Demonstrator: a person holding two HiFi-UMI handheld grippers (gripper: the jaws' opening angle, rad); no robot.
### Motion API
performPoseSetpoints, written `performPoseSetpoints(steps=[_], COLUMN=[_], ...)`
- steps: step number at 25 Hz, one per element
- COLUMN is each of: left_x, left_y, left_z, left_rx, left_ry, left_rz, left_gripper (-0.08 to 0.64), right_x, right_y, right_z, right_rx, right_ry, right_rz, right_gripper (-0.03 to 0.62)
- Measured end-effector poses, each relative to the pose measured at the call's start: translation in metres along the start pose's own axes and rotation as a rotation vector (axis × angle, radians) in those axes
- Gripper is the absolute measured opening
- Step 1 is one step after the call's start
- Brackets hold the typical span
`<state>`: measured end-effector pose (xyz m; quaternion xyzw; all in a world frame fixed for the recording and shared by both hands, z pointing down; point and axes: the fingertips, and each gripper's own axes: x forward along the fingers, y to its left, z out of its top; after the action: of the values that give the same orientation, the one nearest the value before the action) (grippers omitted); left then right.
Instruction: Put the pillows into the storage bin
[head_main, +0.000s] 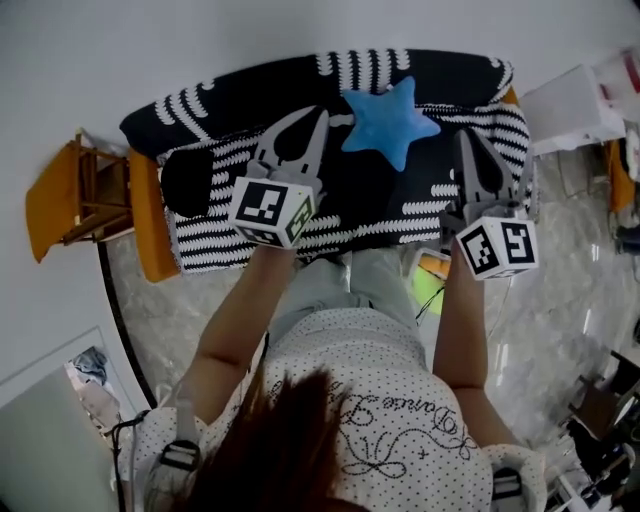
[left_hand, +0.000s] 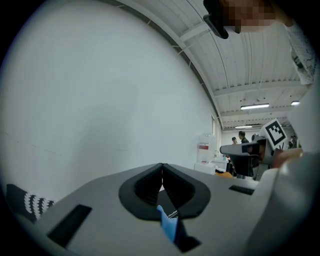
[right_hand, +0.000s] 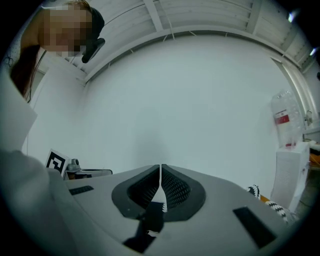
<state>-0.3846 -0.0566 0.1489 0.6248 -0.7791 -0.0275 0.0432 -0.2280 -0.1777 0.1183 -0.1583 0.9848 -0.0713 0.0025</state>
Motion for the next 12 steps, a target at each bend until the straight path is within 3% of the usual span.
performPoseSetpoints(steps=[7,12], left_x=[0.056,0.102], left_y=[0.011,0.011], left_z=[-0.009,-0.020], left_rx=[-0.002,-0.022], left_ry=[0.022,0.014], left_rz=[0.098,0.183], left_gripper=[0.003,0.003], right_x=[0.052,0.098], right_y=[-0.059,-0.103], right_z=[0.003,-0.015], right_rx=[-0.001,0.012], right_ry=[0.011,0.060], right_rz=[0.087,0.193], right_gripper=[0.022,0.026])
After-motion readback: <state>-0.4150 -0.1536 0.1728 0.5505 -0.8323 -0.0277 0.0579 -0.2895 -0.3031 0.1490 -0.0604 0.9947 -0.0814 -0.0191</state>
